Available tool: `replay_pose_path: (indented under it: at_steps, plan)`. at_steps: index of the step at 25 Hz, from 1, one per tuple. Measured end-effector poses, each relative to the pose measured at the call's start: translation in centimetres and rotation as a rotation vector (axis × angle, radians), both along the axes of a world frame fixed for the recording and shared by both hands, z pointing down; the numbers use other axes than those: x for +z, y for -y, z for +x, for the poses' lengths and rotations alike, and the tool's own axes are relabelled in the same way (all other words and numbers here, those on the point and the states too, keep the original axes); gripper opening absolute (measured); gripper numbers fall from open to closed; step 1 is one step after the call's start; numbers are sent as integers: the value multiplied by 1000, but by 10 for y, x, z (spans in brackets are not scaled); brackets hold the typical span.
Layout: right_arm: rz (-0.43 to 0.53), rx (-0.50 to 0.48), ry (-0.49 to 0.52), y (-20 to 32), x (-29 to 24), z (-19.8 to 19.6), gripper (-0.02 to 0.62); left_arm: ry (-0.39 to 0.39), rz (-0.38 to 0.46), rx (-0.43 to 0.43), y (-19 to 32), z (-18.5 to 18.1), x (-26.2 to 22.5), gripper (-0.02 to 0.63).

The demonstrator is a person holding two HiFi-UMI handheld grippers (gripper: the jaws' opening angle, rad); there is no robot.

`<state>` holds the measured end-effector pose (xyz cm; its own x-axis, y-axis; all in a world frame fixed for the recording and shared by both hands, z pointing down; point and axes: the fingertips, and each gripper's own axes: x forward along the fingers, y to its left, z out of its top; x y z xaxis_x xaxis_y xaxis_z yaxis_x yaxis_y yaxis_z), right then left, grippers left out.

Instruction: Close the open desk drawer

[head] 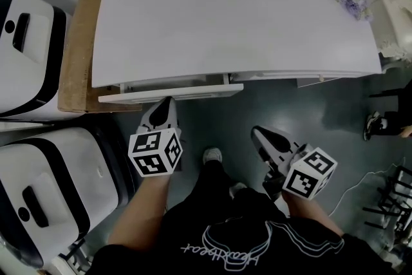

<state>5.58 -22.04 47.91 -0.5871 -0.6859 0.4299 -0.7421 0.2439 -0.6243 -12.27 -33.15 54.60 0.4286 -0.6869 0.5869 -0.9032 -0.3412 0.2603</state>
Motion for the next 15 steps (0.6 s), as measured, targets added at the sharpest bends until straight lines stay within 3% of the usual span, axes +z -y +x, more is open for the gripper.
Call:
replay_pose_path:
  at_steps: [15]
  plan:
    - [-14, 12, 10, 14, 9, 4, 6, 12, 24, -9, 30, 4, 0, 5]
